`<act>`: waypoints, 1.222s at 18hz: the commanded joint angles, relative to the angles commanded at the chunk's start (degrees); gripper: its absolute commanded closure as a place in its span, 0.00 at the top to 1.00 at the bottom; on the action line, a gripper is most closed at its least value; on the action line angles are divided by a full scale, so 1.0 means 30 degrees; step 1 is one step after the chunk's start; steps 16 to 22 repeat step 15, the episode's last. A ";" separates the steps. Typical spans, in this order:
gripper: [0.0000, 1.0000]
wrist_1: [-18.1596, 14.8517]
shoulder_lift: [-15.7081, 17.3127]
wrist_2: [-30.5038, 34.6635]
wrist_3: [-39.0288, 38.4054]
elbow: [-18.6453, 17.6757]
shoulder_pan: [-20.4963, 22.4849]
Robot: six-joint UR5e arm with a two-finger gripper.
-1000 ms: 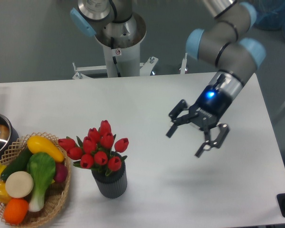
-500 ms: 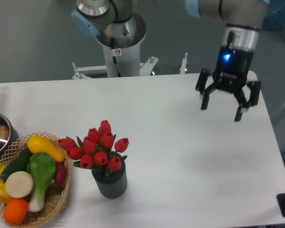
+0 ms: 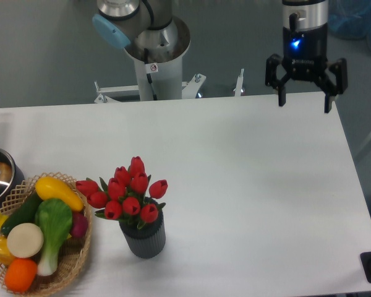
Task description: Insert the flowers into the vase
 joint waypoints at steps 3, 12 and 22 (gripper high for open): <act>1.00 -0.0647 0.0235 0.0149 0.1212 -0.0029 0.0175; 1.00 -0.0678 0.0323 0.0120 0.1212 -0.0088 0.0235; 1.00 -0.0619 0.0323 0.0091 0.1212 -0.0088 0.0205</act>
